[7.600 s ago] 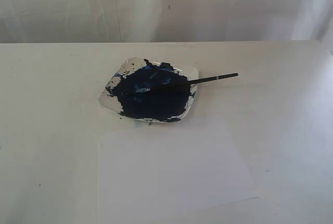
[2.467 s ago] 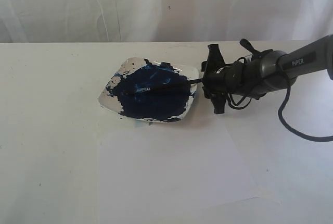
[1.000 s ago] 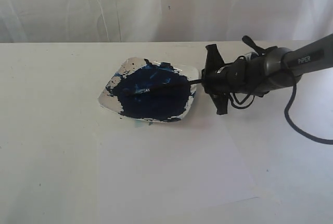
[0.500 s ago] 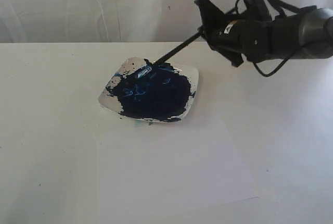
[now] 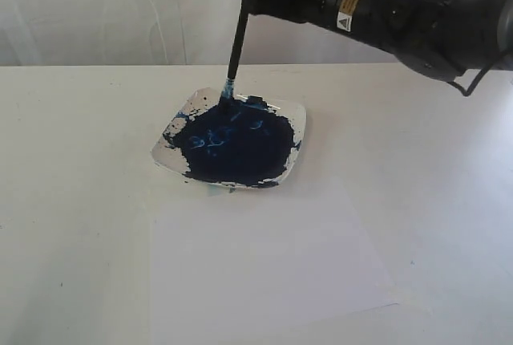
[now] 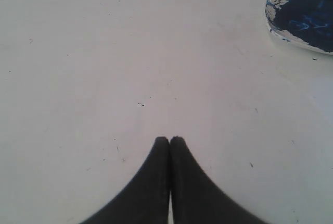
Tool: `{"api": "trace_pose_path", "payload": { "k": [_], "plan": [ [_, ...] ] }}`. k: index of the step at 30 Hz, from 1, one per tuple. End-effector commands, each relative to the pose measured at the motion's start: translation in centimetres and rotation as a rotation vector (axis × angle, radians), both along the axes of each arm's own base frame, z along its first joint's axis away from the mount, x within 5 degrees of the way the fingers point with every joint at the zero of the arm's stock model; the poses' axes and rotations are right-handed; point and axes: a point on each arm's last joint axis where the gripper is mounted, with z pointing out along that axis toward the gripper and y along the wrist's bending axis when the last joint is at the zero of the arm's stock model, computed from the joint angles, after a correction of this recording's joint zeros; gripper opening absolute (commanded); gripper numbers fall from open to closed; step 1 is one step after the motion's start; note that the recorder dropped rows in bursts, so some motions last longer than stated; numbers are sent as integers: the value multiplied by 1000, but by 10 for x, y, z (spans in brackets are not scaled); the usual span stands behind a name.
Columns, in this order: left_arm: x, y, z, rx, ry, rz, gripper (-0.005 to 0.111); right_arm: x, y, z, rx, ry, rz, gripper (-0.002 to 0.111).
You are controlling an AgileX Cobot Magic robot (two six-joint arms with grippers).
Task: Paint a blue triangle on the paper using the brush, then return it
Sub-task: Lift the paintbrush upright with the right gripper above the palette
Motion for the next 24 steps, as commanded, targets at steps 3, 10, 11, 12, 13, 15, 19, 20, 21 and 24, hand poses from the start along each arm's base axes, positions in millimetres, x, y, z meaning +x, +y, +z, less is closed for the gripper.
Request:
{"api": "trace_pose_path", "payload": {
  "k": [3,10,11,12,13,15,19,20,21,24],
  "plan": [
    [0,-1,-1,-8,1,-6,0,-12,5,-5,-142,-106,155,0],
    [0,-1,-1,-8,1,-6,0,-14,7,-8,-147,-105,182,0],
    [0,-1,-1,-8,1,-6,0,-13,7,-11,-150,-99,183,0],
    [0,-1,-1,-8,1,-6,0,-11,8,-14,-151,-91,182,0],
    [0,-1,-1,-8,1,-6,0,-10,8,-17,-153,-85,183,0],
    [0,-1,-1,-8,1,-6,0,-8,10,-25,-161,-67,185,0],
    [0,-1,-1,-8,1,-6,0,-4,12,-37,-171,-40,189,0],
    [0,-1,-1,-8,1,-6,0,-3,12,-40,-175,-33,187,0],
    [0,-1,-1,-8,1,-6,0,-2,13,-44,-178,-24,187,0],
    [0,-1,-1,-8,1,-6,0,1,14,-52,-178,-2,184,0]
  ]
}}
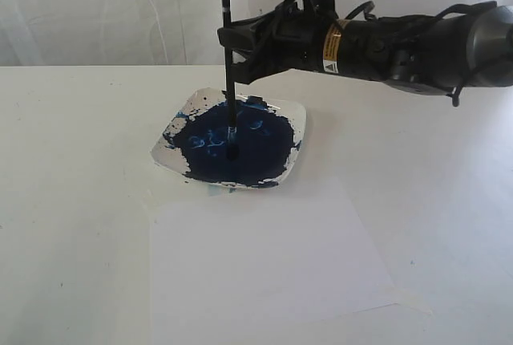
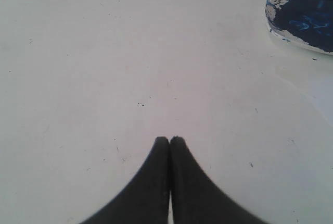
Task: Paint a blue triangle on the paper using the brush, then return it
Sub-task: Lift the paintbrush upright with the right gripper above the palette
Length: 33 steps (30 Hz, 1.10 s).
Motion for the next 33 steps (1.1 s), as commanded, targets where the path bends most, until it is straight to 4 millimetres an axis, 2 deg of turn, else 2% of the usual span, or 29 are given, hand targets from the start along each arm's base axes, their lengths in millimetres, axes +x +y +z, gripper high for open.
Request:
{"api": "trace_pose_path", "payload": {
  "k": [1,5,11,14,25,30,33],
  "plan": [
    [0,-1,-1,-8,1,-6,0,4,-1,-9,10,34,-12,0],
    [0,-1,-1,-8,1,-6,0,5,0,-10,19,44,-20,0],
    [0,-1,-1,-8,1,-6,0,2,-2,-1,31,23,-16,0],
    [0,-1,-1,-8,1,-6,0,-3,-2,11,69,-3,16,0],
    [0,-1,-1,-8,1,-6,0,-32,-16,82,156,-147,34,0],
    [0,-1,-1,-8,1,-6,0,-52,-27,117,236,-103,46,0],
    [0,-1,-1,-8,1,-6,0,-68,-32,132,198,-133,84,0]
  ]
}}
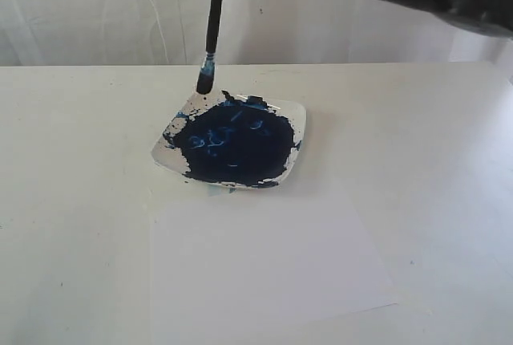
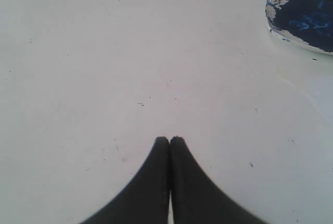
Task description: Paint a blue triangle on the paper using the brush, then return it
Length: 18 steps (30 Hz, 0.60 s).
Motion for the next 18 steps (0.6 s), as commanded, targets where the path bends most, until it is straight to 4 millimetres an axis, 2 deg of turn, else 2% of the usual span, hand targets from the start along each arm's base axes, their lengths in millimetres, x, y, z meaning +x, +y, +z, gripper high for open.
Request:
{"api": "trace_pose_path", "payload": {
  "k": [1,7,11,15,18],
  "plan": [
    [0,-1,-1,-8,1,-6,0,-24,-10,23,-43,-34,48,0],
    [0,-1,-1,-8,1,-6,0,-59,-25,48,-142,-43,98,0],
    [0,-1,-1,-8,1,-6,0,-78,-35,57,-132,-39,101,0],
    [0,0,1,-9,-20,-4,0,-96,-47,55,-130,-43,94,0],
    [1,0,2,-9,-30,-3,0,-100,-55,45,-138,-15,73,0]
  ]
}}
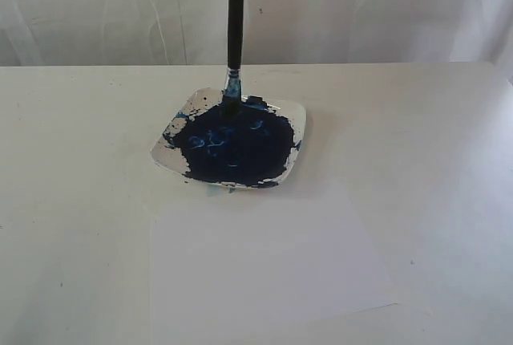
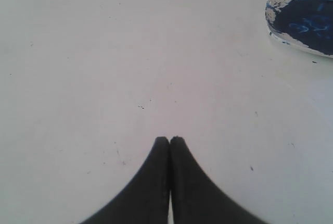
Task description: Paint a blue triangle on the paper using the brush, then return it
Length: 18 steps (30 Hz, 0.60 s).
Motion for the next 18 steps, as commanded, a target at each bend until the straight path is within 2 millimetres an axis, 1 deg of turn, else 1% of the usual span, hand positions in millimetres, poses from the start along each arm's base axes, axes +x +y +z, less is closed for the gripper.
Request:
{"api": "trace_pose_path", "payload": {
  "k": [1,5,11,14,16,17,18],
  "plan": [
    [0,0,1,-10,-21,-3,0,-7,-14,-14,-17,39,-37,0],
    [3,1,10,-11,-122,8,0,-1,-24,-31,-6,105,-82,0],
    [4,4,36,-24,-409,40,0,8,-36,-46,70,120,-157,0],
    [1,5,52,-124,-593,63,0,11,-40,-54,74,112,-180,0],
    [-1,7,61,-115,-694,71,0,14,-39,-57,67,113,-185,0],
    [0,7,65,-103,-679,70,0,15,-39,-58,62,109,-185,0],
    [2,6,72,-103,-629,66,0,17,-38,-60,59,108,-187,0]
  ]
}}
